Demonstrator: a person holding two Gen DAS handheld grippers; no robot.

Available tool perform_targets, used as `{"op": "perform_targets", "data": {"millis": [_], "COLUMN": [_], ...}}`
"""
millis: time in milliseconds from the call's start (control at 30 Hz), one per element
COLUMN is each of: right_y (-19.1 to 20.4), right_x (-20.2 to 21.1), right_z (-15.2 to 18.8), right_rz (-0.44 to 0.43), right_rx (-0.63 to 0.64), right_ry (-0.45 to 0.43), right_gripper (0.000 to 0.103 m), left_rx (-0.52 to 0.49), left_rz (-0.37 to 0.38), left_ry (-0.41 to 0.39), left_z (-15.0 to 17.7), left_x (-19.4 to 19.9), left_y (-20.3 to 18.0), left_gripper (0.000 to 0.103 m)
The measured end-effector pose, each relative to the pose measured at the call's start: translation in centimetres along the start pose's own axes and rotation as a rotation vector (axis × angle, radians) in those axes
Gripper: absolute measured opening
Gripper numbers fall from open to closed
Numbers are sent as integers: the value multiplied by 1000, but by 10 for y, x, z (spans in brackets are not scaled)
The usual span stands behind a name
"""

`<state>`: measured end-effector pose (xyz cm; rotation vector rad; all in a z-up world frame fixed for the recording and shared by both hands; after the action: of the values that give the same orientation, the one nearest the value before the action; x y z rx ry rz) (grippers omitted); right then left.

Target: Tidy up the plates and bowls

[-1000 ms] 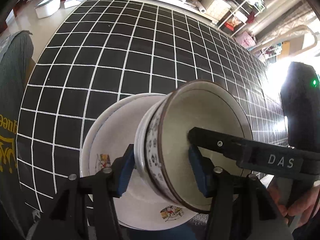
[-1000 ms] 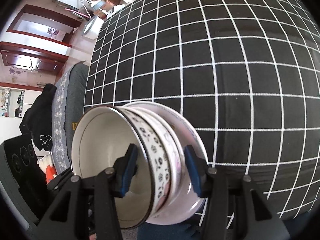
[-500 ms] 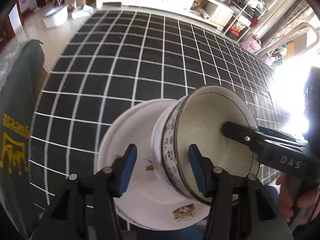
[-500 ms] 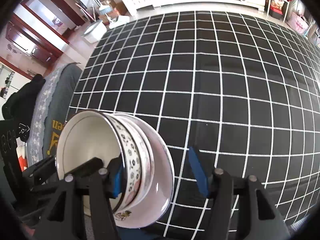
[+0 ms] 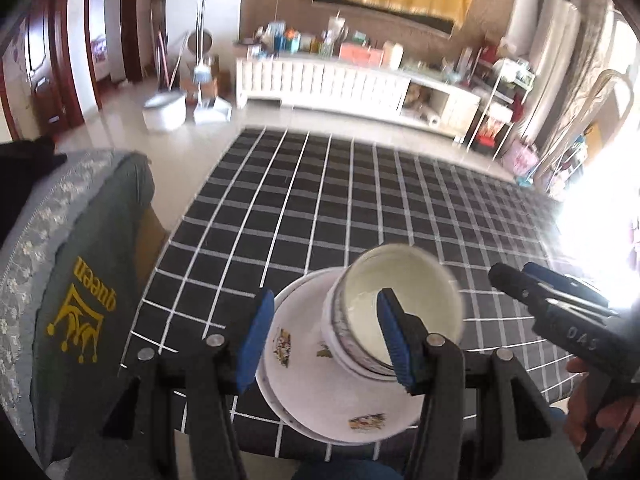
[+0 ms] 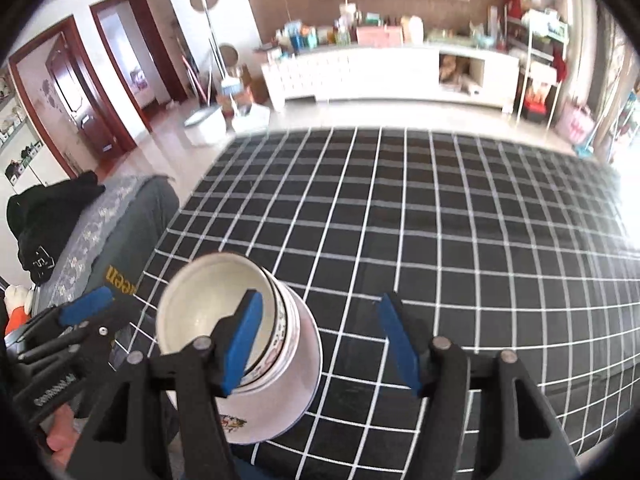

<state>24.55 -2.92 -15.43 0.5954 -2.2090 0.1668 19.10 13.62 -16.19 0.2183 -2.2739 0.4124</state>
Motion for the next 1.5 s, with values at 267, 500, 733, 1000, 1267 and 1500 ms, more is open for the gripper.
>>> {"op": "perform_targets", "data": {"millis": [267,500,733,1000,1267,1500], "right_y": [5,-1,-7,-11,-13,-14], "right_x": [89,150,189,216,223,230], "right_z": [-7,4,20,44,60,70], "right_rz": [80,168,260,323,319,319], "right_rx": [47,91,139,153,142,111], "right_ry": [-250,-357,-421,-436,-419,-428], "right_gripper": [84,94,102,103,103,103], "left_rx": [-73,-143,-192,-206,-213,-248], "left_rz": [57,71,71,77,83,88], "left_ry": [-188,-303,-360,-376,-393,-399], "left_z": [-4,14,33,58,71,79], "left_x": [76,129,157,178,194,197], "left_y": [-46,-73,-87,-96,-107,-114], "left_gripper": [51,62,83,103,103,103]}}
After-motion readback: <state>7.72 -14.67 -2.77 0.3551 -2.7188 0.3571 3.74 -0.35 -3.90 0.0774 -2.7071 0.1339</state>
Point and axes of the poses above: each gripper's, at about its wrist camera, not at the fingertips, and x roughly against the way its jaws point, y to its left, z to its underside, the point moved 8 cm from there along -x, roughly the way its jaws point, and after that the axes turned 9 degrees about x, right-handed, at the moved point
